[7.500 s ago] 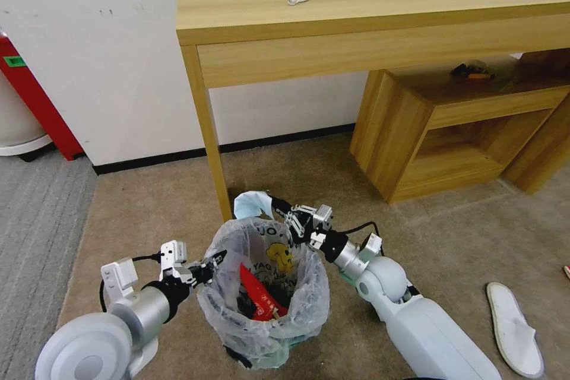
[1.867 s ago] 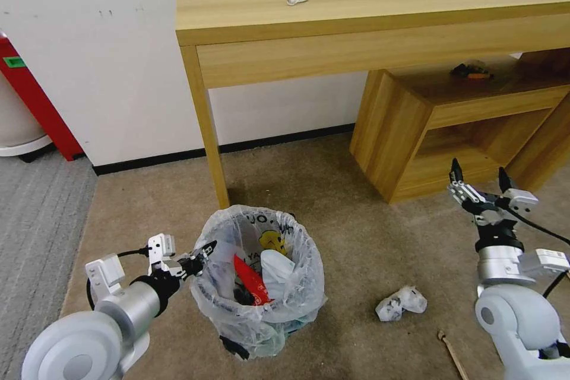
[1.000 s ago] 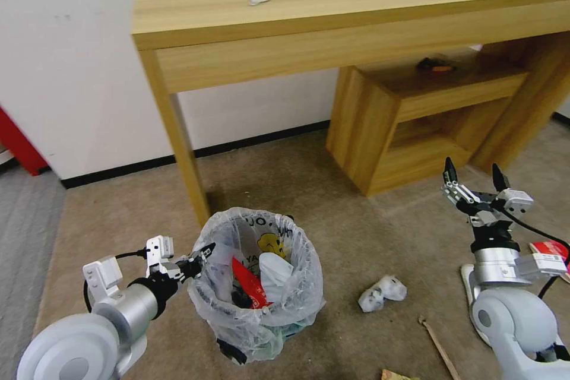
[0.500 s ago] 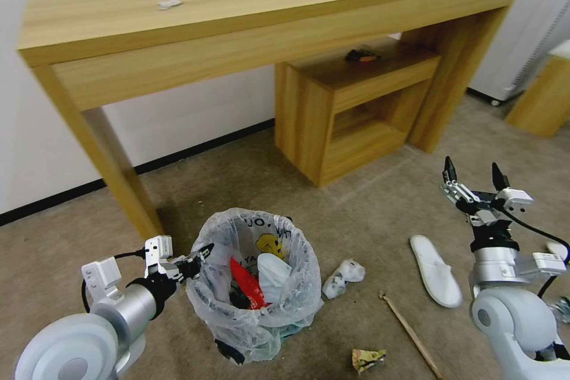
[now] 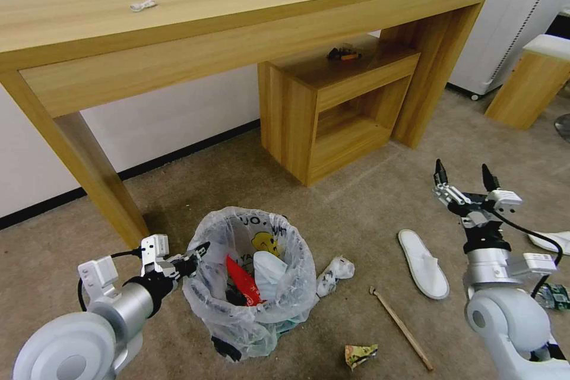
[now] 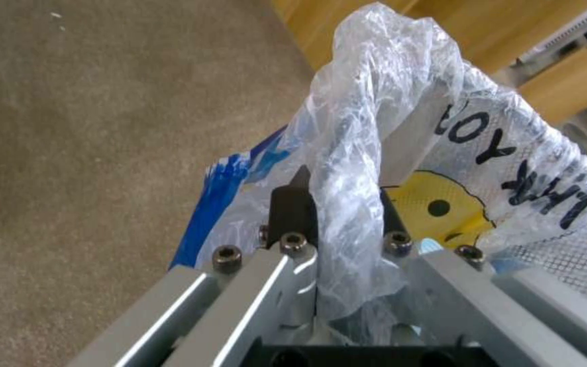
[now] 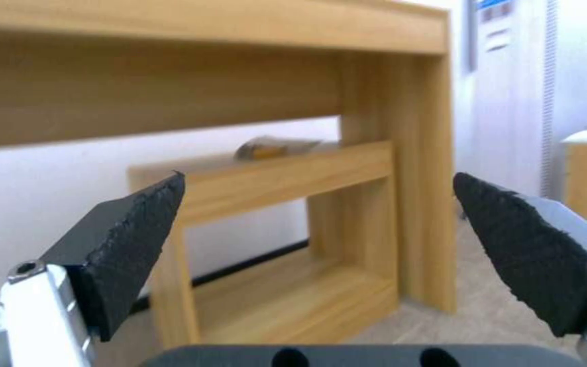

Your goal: Pick up the trash bin and place the garbage on the floor into it.

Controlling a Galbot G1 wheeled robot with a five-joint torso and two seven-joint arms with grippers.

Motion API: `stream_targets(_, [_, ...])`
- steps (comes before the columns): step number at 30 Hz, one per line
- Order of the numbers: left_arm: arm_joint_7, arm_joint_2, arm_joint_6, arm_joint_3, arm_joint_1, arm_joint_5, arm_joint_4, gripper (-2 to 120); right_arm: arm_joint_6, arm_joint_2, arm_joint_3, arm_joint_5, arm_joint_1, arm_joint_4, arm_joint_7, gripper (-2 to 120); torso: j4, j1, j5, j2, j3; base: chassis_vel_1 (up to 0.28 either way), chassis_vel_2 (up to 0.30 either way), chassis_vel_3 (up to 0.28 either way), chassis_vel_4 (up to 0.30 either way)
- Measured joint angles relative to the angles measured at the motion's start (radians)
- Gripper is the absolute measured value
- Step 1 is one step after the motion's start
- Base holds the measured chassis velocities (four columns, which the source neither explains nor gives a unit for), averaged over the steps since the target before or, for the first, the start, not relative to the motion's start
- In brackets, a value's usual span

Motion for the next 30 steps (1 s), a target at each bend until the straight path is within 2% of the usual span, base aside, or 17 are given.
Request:
stream_targets(2, [-0.002, -0.001, -0.003, -0.012, 0.002, -0.001, 0.006, 3, -0.065, -0.017, -0.010, -0.006, -0.007, 0.002, -0.043, 100, 0.0000, 0.000, 0.0000, 0.000, 0.000, 0.000, 0.000, 0.000, 0.000])
stream_targets(3, [-0.002, -0.001, -0.003, -0.012, 0.002, -0.001, 0.006, 3, -0.065, -0.017, -0.010, -0.006, -0.007, 0.002, -0.043, 100, 0.0000, 0.000, 0.0000, 0.000, 0.000, 0.000, 0.000, 0.000, 0.000])
stream_targets(6, [-0.002, -0.001, -0.003, -0.024, 0.002, -0.003, 0.012, 3, -0.168, -0.050, -0.043, -0.001, -0.013, 0.004, -0.064, 100, 0.0000, 0.000, 0.0000, 0.000, 0.000, 0.000, 0.000, 0.000, 0.000])
stream_targets(7, [-0.002, -0.001, -0.003, -0.024, 0.002, -0.003, 0.012, 3, -0.168, -0.050, -0.043, -0.001, -0.013, 0.004, -0.064, 100, 0.0000, 0.000, 0.0000, 0.000, 0.000, 0.000, 0.000, 0.000, 0.000])
stream_targets(11, [-0.002, -0.011, -0.003, -0.034, 0.001, -0.010, 0.017, 3, -0.312, -0.087, -0.088, 0.002, 0.001, -0.010, -0.105, 100, 0.0000, 0.000, 0.0000, 0.000, 0.000, 0.000, 0.000, 0.000, 0.000])
stream_targets(12, [-0.002, -0.011, -0.003, -0.034, 0.001, -0.010, 0.017, 3, -0.312, -0.087, -0.088, 0.002, 0.001, -0.010, -0.105, 100, 0.0000, 0.000, 0.0000, 0.000, 0.000, 0.000, 0.000, 0.000, 0.000])
stream_targets(15, [-0.003, -0.018, -0.004, -0.041, -0.002, -0.009, 0.025, 3, -0.447, -0.108, -0.122, 0.021, 0.011, -0.008, -0.084, 100, 0.0000, 0.000, -0.0001, 0.000, 0.000, 0.000, 0.000, 0.000, 0.000])
stream_targets(18, [-0.002, -0.019, -0.006, -0.050, -0.003, -0.009, 0.032, 3, -0.502, -0.117, -0.164, 0.040, 0.018, -0.013, -0.062, 100, 0.0000, 0.000, 0.0000, 0.000, 0.000, 0.000, 0.000, 0.000, 0.000])
stream_targets(27, [0.000, -0.018, -0.006, -0.063, -0.008, -0.009, 0.055, 3, -0.514, -0.132, -0.242, 0.013, 0.042, -0.069, -0.106, 100, 0.0000, 0.000, 0.0000, 0.000, 0.000, 0.000, 0.000, 0.000, 0.000])
stream_targets(30, [0.001, -0.017, -0.007, -0.065, -0.013, -0.007, 0.067, 3, -0.481, -0.163, -0.269, -0.043, 0.066, -0.137, -0.243, 100, -0.0002, 0.000, 0.0000, 0.000, 0.000, 0.000, 0.000, 0.000, 0.000])
